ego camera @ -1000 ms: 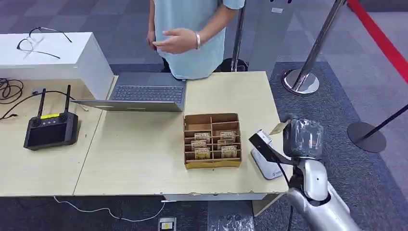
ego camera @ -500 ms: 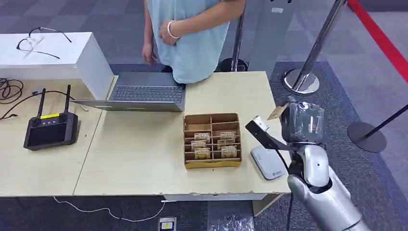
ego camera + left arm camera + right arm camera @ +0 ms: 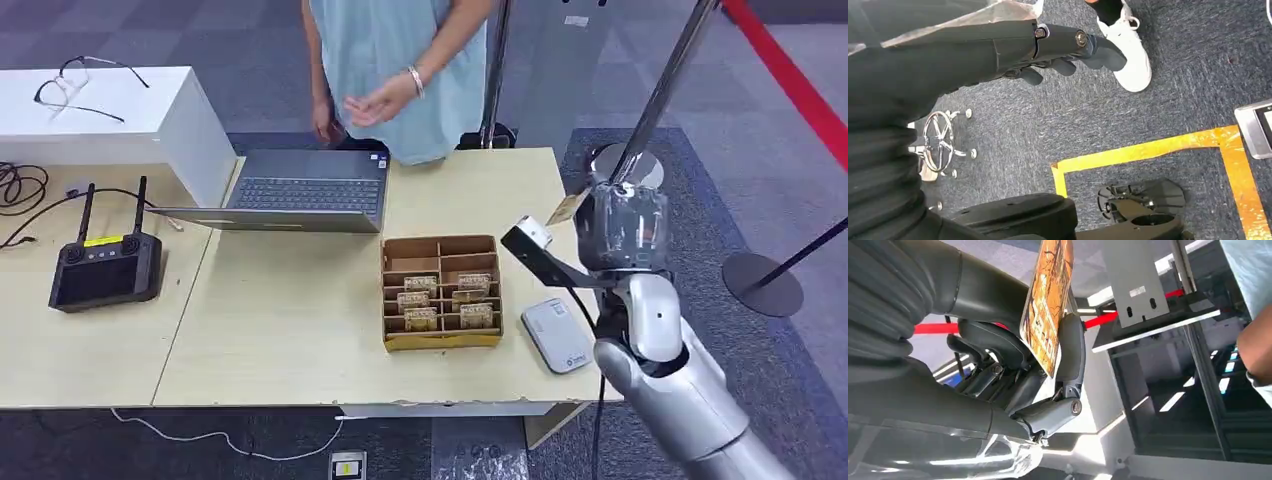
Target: Pass the card to the sensor for recognition and then transmit it.
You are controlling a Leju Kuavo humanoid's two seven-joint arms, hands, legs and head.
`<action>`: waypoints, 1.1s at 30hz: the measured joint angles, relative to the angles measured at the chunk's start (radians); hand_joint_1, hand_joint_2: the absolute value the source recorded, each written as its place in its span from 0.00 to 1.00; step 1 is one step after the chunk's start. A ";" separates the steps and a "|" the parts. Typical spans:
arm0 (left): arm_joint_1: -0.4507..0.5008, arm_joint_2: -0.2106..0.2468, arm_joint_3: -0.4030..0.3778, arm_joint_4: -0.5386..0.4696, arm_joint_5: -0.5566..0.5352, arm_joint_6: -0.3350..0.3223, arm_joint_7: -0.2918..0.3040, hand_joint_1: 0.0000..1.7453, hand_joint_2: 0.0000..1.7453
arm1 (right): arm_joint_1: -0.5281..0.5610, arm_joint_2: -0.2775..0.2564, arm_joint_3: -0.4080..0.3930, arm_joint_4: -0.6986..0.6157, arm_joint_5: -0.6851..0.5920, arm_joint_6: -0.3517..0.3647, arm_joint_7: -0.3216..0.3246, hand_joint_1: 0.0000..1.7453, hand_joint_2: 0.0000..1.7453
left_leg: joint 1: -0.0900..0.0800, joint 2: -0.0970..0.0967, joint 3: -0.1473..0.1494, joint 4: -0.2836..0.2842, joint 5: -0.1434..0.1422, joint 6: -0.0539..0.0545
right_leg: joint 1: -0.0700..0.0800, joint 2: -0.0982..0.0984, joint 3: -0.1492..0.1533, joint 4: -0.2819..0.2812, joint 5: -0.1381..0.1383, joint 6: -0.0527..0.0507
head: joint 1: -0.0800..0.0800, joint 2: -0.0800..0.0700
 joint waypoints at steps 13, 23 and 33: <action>-0.001 0.000 -0.001 0.000 -0.004 -0.007 0.000 0.00 1.00 | -0.024 -0.009 0.025 0.008 -0.038 -0.003 0.003 1.00 1.00 | 0.000 0.000 0.000 0.000 0.000 0.000 | 0.000 0.000 0.000 0.000 0.000 0.000 | 0.000 0.000; -0.003 0.001 -0.001 0.000 -0.003 -0.005 0.000 0.00 1.00 | -0.025 -0.006 0.049 0.018 -0.044 -0.013 0.000 1.00 1.00 | 0.000 0.000 0.000 0.000 0.000 0.000 | 0.000 0.000 0.000 0.000 0.000 0.000 | 0.000 0.000; -0.004 0.001 -0.001 0.000 -0.007 -0.005 -0.006 0.00 1.00 | -0.037 0.004 0.074 0.032 -0.046 -0.021 -0.007 1.00 1.00 | 0.000 0.000 -0.001 0.000 0.000 0.000 | 0.000 0.000 0.000 0.000 0.000 0.000 | 0.000 0.000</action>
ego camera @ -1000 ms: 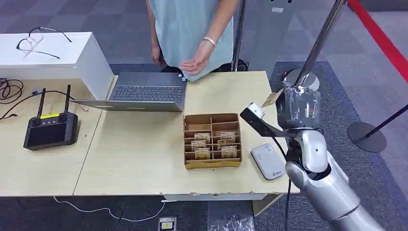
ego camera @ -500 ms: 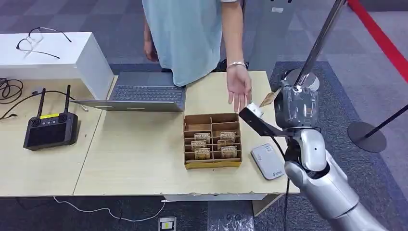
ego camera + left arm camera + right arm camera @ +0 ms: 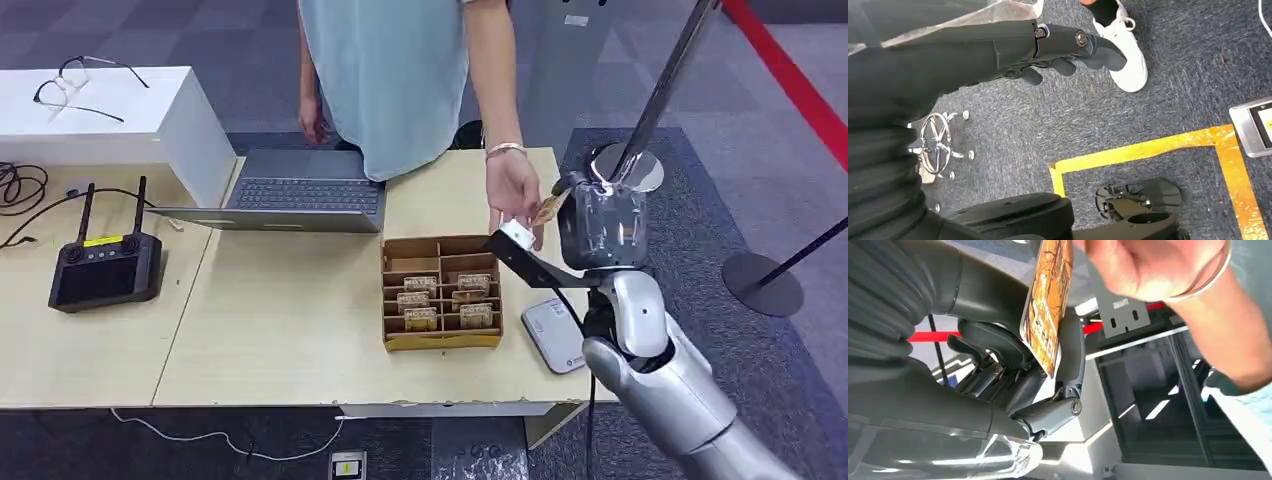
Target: Pass the card to the sensor for recognition and then transmit it.
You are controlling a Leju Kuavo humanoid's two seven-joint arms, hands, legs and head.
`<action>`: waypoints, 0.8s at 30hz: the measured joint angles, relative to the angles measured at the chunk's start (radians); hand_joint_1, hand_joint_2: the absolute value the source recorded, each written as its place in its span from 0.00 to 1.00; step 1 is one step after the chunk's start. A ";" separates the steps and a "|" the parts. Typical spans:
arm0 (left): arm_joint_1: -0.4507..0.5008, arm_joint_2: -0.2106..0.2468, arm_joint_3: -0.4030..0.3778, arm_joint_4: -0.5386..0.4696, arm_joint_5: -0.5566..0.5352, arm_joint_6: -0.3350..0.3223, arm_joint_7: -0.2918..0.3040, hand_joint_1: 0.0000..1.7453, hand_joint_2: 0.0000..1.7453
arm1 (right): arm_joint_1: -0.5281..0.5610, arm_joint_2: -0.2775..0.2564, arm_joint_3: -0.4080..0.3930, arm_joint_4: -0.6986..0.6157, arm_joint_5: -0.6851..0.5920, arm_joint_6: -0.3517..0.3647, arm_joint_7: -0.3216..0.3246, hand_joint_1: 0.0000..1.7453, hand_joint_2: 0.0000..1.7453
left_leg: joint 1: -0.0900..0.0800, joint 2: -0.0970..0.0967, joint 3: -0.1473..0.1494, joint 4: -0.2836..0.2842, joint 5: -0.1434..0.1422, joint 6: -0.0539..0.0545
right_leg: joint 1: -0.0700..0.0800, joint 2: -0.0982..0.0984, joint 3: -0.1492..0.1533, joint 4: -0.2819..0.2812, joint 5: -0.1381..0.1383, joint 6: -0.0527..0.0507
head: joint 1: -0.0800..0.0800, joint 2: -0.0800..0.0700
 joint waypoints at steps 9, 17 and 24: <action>0.000 0.000 -0.002 0.000 -0.002 0.005 -0.002 0.00 1.00 | -0.011 0.013 0.016 0.020 -0.006 -0.015 -0.012 1.00 1.00 | 0.000 0.000 0.000 0.000 0.000 0.000 | 0.000 0.000 0.000 0.000 0.000 0.000 | 0.000 0.000; 0.000 0.000 -0.002 0.000 0.005 0.007 -0.004 0.00 1.00 | -0.011 0.018 0.026 0.037 -0.007 -0.027 -0.012 1.00 1.00 | 0.000 0.000 0.000 0.000 0.000 0.000 | 0.000 0.000 0.000 0.000 0.000 0.000 | 0.000 0.000; 0.000 0.000 -0.002 0.000 0.004 0.009 -0.005 0.00 1.00 | -0.010 0.023 0.032 0.043 -0.003 -0.031 -0.012 0.92 1.00 | 0.000 0.000 0.000 0.000 0.000 0.000 | 0.000 0.000 0.000 0.000 0.000 0.000 | 0.000 0.000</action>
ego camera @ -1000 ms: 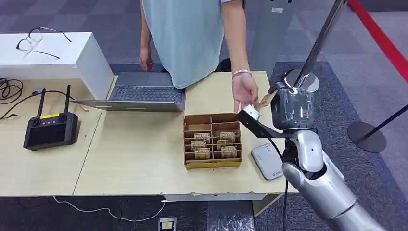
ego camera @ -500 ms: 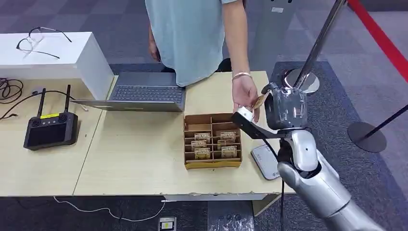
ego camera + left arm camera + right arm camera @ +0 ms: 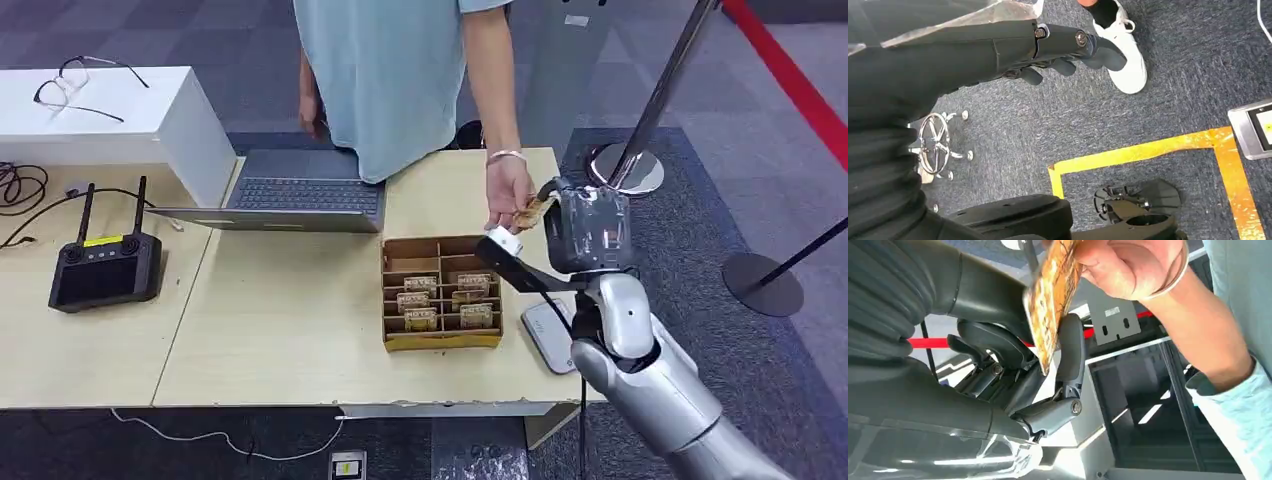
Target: Pass the card to the sensor for recognition and then transmit it.
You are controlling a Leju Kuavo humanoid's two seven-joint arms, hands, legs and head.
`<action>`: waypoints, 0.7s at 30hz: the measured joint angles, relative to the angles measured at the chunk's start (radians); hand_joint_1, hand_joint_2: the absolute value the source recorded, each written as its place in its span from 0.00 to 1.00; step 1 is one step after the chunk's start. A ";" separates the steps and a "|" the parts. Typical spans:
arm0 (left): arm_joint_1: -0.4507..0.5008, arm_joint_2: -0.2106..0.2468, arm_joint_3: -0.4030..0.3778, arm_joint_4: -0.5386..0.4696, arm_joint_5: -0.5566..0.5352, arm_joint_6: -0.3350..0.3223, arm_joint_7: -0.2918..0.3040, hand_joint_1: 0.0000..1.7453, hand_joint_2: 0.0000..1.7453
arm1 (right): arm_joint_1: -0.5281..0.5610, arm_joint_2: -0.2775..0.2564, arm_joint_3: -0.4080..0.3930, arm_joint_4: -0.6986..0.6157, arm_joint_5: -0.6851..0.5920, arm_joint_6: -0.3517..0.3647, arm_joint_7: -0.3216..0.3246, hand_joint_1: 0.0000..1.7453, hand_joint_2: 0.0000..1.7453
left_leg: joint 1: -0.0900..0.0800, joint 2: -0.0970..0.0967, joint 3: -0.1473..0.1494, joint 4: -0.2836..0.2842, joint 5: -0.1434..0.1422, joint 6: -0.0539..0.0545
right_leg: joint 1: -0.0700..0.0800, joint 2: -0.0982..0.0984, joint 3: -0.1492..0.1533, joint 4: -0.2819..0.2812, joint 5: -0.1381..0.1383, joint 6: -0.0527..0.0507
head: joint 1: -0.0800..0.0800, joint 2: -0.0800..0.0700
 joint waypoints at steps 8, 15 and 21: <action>0.000 0.000 0.000 0.000 -0.003 0.002 -0.002 0.00 1.00 | 0.001 0.002 0.000 0.000 0.032 -0.018 0.002 0.00 1.00 | 0.000 0.000 0.000 0.000 0.000 0.000 | 0.000 0.000 0.000 0.000 0.000 0.000 | 0.000 0.000; 0.000 0.000 0.000 0.000 -0.007 0.002 -0.006 0.00 1.00 | 0.013 -0.007 -0.007 -0.002 0.054 -0.018 0.029 0.00 1.00 | 0.000 0.000 0.000 0.000 0.000 0.000 | 0.000 0.000 0.000 0.000 0.000 0.000 | 0.000 0.000; 0.001 -0.001 0.000 0.000 -0.007 0.005 -0.007 0.00 1.00 | 0.026 -0.016 -0.021 -0.012 0.063 -0.018 0.037 0.00 1.00 | 0.000 0.000 0.000 0.000 0.000 0.000 | 0.000 0.000 0.000 0.000 0.000 0.000 | 0.000 0.000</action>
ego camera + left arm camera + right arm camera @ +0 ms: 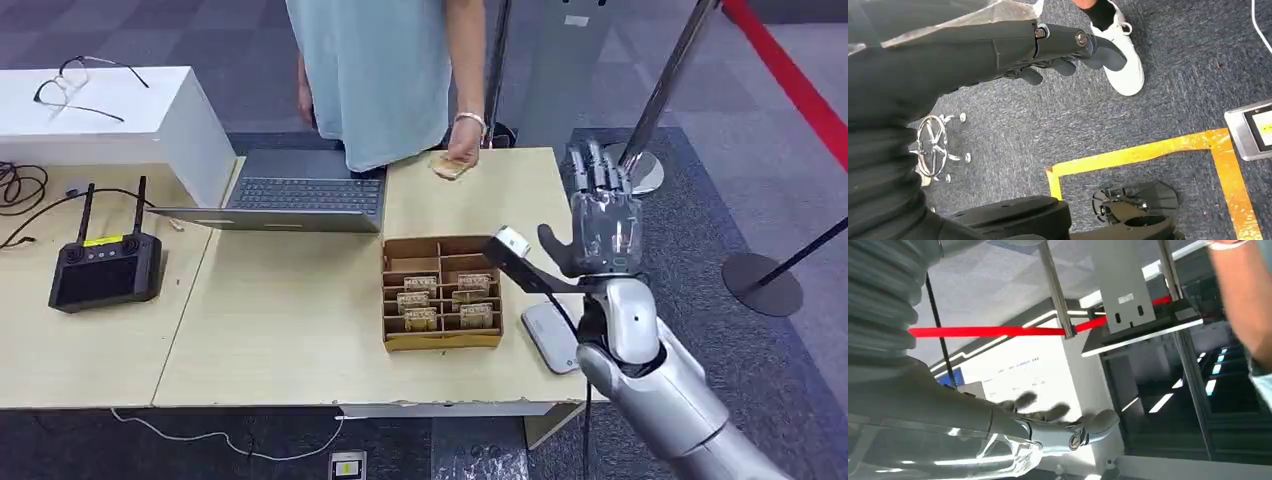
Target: Pass the card to the sensor for recognition and then transmit it.
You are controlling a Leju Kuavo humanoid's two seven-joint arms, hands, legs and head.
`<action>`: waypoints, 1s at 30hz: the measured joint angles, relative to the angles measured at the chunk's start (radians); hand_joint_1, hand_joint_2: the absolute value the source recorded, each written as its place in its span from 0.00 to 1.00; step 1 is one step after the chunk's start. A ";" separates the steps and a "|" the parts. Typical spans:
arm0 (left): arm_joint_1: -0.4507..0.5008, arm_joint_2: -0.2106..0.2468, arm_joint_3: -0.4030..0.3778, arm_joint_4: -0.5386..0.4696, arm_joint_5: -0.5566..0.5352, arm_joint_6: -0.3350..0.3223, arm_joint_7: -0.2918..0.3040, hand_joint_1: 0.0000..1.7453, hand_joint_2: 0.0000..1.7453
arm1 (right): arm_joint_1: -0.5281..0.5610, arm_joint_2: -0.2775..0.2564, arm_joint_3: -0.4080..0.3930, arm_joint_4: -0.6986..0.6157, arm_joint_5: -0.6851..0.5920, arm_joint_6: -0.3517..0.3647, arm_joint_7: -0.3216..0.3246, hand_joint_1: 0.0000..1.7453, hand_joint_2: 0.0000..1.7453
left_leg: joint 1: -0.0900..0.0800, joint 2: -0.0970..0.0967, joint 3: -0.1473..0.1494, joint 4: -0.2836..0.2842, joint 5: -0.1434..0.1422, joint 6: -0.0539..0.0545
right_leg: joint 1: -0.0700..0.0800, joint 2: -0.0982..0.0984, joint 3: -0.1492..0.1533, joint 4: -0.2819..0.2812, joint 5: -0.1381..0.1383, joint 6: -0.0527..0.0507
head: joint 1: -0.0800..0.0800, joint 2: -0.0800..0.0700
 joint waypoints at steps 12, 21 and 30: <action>0.002 -0.003 0.000 0.000 0.018 0.003 -0.001 0.00 1.00 | 0.109 -0.035 -0.069 -0.073 0.030 -0.041 0.036 0.00 1.00 | 0.000 0.000 0.000 0.000 0.000 0.000 | 0.000 0.000 0.000 0.000 0.000 0.000 | 0.000 0.000; 0.007 -0.010 0.002 0.000 0.032 0.004 0.000 0.00 1.00 | 0.276 -0.092 -0.201 -0.192 0.054 -0.053 0.063 0.00 1.00 | 0.000 0.000 0.000 0.000 0.000 0.000 | 0.000 0.000 -0.001 -0.001 0.000 0.000 | 0.000 0.000; 0.009 -0.015 0.005 0.000 0.037 0.010 -0.005 0.00 1.00 | 0.426 -0.122 -0.339 -0.299 0.069 -0.093 0.077 0.00 1.00 | 0.000 0.000 0.000 0.000 0.000 0.000 | 0.000 0.000 -0.001 -0.001 0.000 0.000 | 0.000 0.000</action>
